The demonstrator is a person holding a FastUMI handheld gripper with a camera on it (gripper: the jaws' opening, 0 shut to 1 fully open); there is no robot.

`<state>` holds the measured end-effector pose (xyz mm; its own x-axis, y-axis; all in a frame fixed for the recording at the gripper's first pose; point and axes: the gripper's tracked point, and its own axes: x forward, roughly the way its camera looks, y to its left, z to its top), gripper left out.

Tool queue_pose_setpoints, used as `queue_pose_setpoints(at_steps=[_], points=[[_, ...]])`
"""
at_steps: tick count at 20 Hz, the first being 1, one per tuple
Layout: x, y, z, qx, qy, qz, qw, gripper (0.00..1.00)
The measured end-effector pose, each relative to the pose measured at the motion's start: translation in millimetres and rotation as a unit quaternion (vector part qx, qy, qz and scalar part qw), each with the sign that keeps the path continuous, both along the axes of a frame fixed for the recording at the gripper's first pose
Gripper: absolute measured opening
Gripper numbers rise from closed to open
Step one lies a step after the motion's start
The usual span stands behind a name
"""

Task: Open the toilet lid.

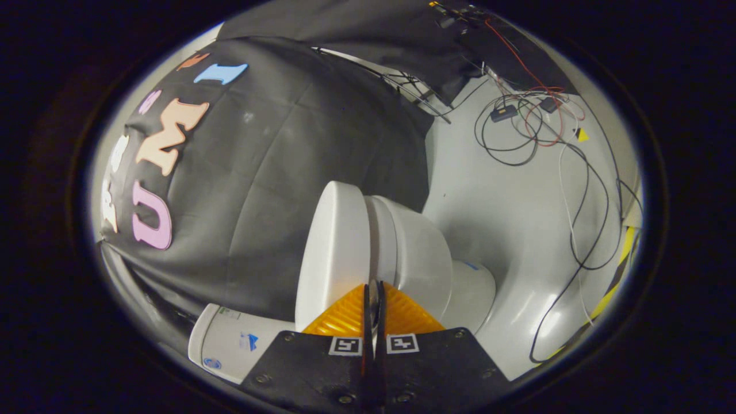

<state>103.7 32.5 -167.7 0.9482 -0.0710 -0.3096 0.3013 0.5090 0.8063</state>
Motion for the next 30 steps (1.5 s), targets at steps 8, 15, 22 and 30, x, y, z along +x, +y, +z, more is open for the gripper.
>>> queue_pose_setpoints(at_steps=[8, 15, 22, 30], points=[[-7, 8, 22, -0.053, 0.025, -0.005, 0.998, 0.01], [-11, 22, 57, -0.097, 0.023, -0.001, 0.995, 0.01], [-15, 43, 90, -0.135, 0.017, 0.000, 0.991, 0.01], [-19, 67, 121, -0.198, 0.009, 0.009, 0.980, 0.01]])
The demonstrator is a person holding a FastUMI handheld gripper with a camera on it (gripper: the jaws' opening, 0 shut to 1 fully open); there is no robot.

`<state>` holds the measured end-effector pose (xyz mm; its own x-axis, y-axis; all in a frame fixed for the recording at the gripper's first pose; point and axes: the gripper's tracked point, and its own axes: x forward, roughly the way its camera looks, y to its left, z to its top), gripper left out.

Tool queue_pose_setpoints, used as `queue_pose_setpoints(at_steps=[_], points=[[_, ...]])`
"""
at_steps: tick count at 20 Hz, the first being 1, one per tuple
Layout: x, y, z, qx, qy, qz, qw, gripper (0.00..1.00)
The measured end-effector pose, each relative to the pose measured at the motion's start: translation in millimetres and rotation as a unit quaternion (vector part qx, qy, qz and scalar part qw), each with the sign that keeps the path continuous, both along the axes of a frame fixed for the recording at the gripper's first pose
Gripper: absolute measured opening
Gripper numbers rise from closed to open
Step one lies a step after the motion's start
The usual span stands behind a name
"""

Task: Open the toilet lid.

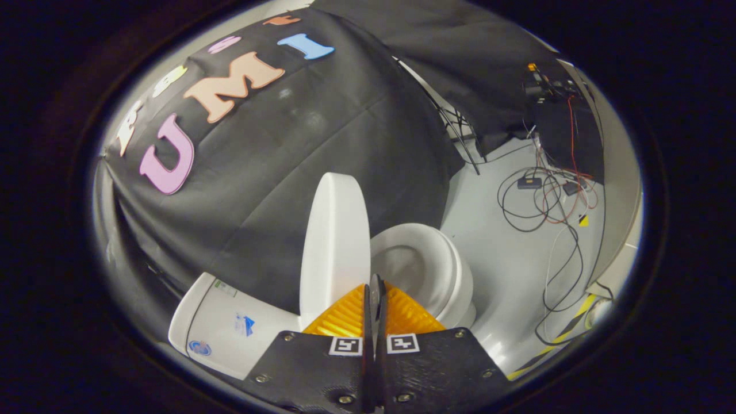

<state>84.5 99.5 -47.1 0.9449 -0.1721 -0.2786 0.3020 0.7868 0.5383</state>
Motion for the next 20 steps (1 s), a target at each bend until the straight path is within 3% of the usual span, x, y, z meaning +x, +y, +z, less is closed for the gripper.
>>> queue_pose_setpoints(at_steps=[14, 20], points=[[-11, 37, 29, -0.061, -0.012, 0.004, 0.998, 0.01], [-14, 61, 48, -0.164, 0.010, 0.009, 0.986, 0.02]])
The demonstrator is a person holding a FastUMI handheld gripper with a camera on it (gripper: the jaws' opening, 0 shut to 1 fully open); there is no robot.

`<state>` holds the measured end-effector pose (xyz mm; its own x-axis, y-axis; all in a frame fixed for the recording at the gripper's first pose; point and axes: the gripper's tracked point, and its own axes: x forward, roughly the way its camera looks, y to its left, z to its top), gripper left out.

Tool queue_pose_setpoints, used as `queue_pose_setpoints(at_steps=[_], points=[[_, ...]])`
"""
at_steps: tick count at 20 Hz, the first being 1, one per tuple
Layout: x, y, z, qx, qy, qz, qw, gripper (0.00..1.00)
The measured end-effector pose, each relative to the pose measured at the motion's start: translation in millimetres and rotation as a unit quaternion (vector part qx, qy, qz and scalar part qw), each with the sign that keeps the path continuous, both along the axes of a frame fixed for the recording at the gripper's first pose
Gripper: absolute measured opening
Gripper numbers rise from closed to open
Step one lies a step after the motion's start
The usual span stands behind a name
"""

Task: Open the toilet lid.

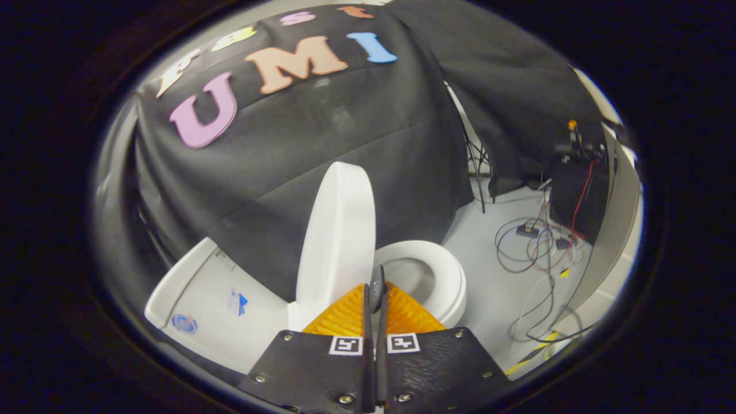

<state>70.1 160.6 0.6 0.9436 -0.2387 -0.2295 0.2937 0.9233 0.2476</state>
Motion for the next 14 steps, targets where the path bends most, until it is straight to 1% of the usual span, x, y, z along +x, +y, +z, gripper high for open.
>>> queue_pose_setpoints(at_steps=[1, 5, 8, 12, 14], points=[[-1, 4, 5, -0.005, -0.006, 0.001, 1.000, 0.01], [-3, 18, 11, 0.015, -0.023, 0.016, 0.999, 0.02], [-6, 29, 16, -0.005, -0.022, 0.022, 1.000, 0.01], [-8, 43, 22, -0.014, -0.025, 0.031, 0.999, 0.01], [-9, 49, 24, -0.031, -0.021, 0.032, 0.999, 0.01]])
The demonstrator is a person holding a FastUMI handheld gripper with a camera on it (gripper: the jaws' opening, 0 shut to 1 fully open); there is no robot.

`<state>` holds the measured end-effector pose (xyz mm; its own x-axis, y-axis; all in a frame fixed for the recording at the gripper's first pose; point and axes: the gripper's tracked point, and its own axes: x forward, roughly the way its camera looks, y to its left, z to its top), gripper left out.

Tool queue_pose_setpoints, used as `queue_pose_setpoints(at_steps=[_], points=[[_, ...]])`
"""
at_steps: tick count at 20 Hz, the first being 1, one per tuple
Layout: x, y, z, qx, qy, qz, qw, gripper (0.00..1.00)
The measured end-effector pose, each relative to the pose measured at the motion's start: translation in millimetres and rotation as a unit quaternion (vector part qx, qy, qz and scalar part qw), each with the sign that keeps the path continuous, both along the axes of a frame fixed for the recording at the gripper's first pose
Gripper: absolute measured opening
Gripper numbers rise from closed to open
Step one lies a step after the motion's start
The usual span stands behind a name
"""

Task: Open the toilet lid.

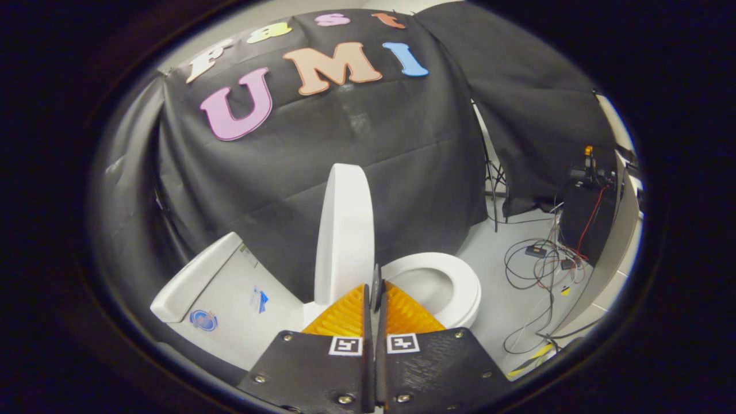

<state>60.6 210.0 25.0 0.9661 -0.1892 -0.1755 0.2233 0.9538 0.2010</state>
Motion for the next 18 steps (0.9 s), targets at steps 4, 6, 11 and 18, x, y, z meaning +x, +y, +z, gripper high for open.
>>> queue_pose_setpoints(at_steps=[4, 6, 11, 18], points=[[-2, 18, 8, -0.022, -0.007, 0.010, 1.000, 0.01], [-4, 25, 10, -0.024, -0.012, 0.015, 1.000, 0.01], [-4, 47, 14, -0.075, -0.020, 0.038, 0.996, 0.01], [-6, 86, 16, -0.095, -0.024, 0.072, 0.993, 0.01]])
